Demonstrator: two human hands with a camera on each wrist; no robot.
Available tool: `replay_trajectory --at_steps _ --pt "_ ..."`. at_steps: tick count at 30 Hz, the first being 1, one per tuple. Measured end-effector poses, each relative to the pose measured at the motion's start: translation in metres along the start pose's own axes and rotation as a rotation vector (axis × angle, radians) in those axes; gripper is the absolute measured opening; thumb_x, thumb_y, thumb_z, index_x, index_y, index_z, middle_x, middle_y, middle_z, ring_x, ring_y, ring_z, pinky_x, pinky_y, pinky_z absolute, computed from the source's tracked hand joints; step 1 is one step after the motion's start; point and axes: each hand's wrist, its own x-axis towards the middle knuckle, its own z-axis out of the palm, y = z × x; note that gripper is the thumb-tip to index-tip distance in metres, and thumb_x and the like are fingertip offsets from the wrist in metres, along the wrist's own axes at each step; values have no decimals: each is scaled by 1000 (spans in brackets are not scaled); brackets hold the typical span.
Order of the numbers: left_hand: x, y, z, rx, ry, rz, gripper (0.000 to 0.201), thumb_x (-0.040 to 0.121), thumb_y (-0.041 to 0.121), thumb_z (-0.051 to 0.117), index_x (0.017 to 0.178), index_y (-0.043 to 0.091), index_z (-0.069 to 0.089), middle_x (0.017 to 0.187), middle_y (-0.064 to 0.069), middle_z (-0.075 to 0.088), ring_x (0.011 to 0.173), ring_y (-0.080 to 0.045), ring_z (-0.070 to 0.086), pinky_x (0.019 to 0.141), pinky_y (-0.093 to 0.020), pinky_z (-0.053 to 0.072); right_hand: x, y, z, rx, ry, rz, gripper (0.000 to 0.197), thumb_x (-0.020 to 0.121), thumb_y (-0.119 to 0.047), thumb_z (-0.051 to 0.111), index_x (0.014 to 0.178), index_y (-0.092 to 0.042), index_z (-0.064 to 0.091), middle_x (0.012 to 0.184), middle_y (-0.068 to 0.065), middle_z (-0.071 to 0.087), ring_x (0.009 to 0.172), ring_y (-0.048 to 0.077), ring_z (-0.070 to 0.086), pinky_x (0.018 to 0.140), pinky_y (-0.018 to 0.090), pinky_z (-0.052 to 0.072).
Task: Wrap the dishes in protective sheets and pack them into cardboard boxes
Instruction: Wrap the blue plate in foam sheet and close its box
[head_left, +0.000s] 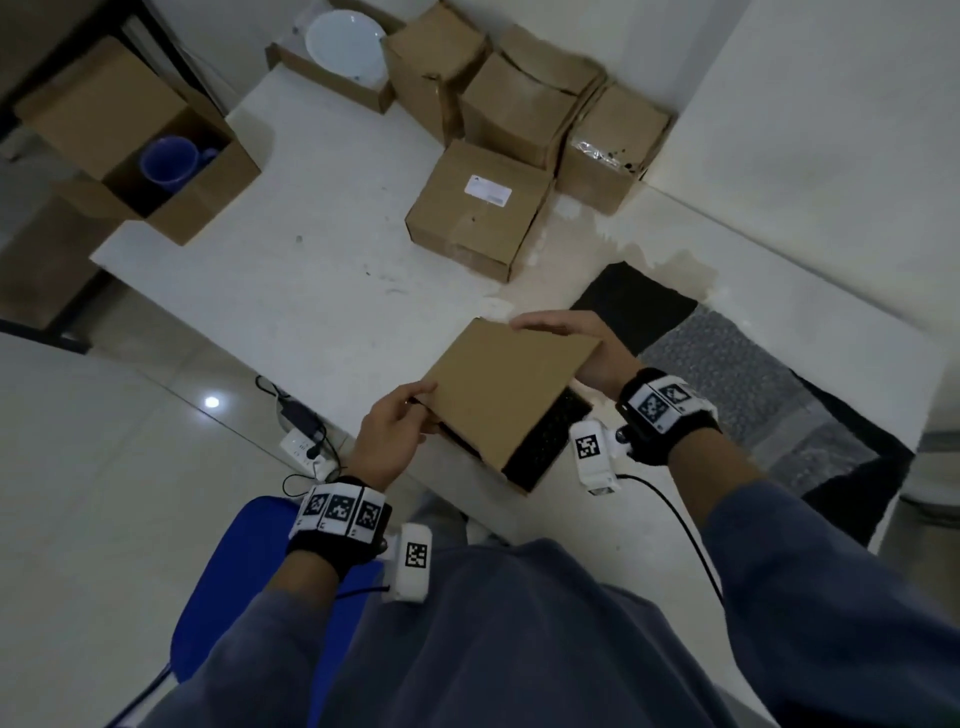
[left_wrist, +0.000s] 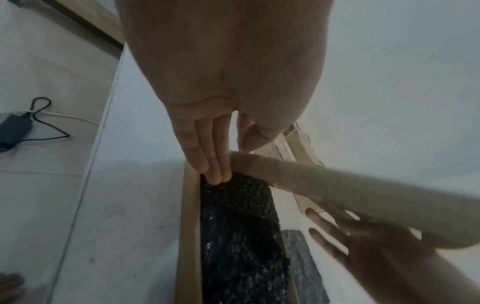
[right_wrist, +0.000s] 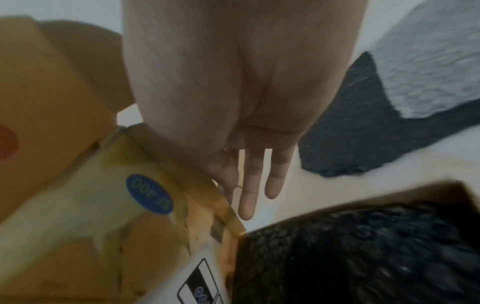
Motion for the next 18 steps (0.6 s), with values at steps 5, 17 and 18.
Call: replay_trajectory --at_steps 5,17,18 --pt "6 2 6 -1 -45 -92 21 91 20 65 109 29 65 98 -12 73 86 -24 72 86 -38 57 -45 25 -1 179 180 121 33 94 9 53 124 3 65 118 17 69 98 7 69 85 20 53" --pt "24 44 22 1133 -370 522 103 61 40 83 147 32 27 138 -9 37 121 -32 44 91 -40 43 -104 49 1 34 317 260 58 72 26 58 116 -13 65 97 1 65 80 9 62 65 23 56" --pt "28 49 31 1169 -444 591 117 56 41 85 152 34 17 145 -11 28 127 -34 37 101 -45 40 -106 49 2 38 322 275 60 72 26 57 116 -15 65 95 0 62 80 11 60 64 23 55"
